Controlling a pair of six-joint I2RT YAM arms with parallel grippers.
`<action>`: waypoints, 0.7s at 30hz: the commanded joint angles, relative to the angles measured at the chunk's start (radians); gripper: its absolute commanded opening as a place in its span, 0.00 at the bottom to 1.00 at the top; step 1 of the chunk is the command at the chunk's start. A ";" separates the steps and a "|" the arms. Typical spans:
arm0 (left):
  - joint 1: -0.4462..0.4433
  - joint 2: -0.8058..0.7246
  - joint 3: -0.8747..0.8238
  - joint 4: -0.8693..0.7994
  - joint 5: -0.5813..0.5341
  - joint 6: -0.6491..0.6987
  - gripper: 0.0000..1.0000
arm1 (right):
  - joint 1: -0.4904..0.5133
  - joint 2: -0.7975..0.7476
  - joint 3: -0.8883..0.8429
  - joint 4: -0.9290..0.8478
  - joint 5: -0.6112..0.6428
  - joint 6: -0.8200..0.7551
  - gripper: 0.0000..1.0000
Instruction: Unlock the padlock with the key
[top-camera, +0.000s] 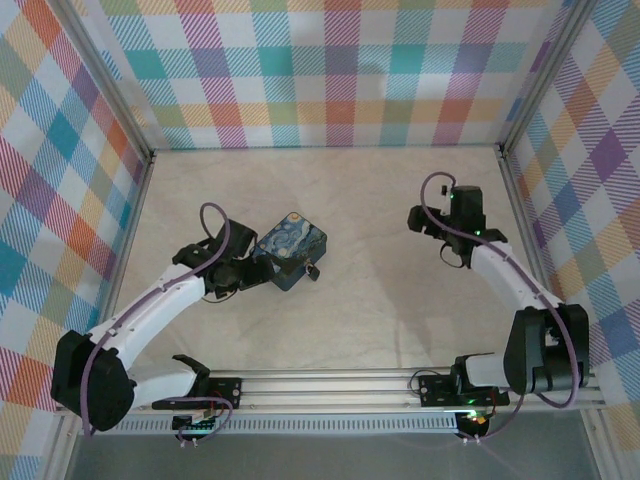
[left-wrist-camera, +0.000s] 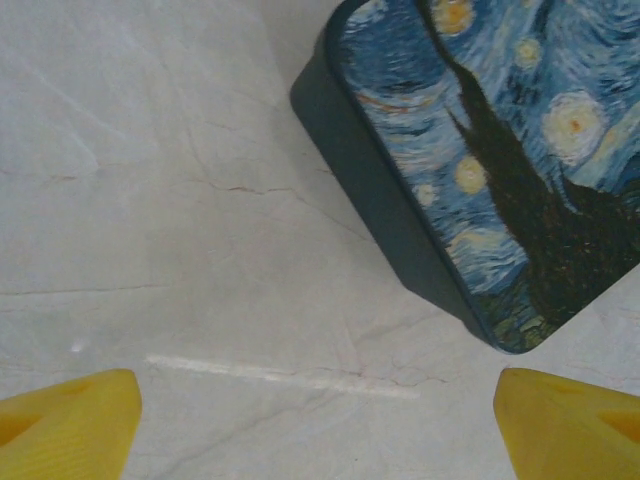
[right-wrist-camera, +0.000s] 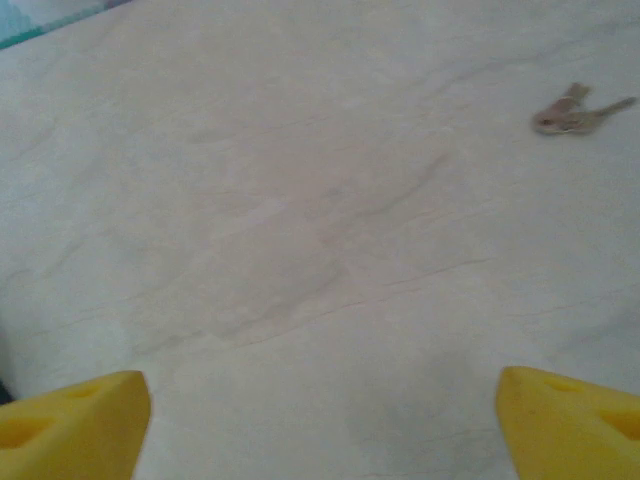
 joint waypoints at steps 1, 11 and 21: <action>-0.028 -0.011 0.066 -0.002 -0.078 -0.008 0.91 | -0.089 0.092 0.105 -0.132 0.046 0.061 0.79; -0.027 0.062 0.200 -0.076 -0.191 0.101 0.93 | -0.185 0.539 0.490 -0.236 0.059 0.022 0.59; -0.027 0.106 0.265 -0.097 -0.182 0.145 0.93 | -0.196 0.744 0.731 -0.302 0.109 -0.072 0.54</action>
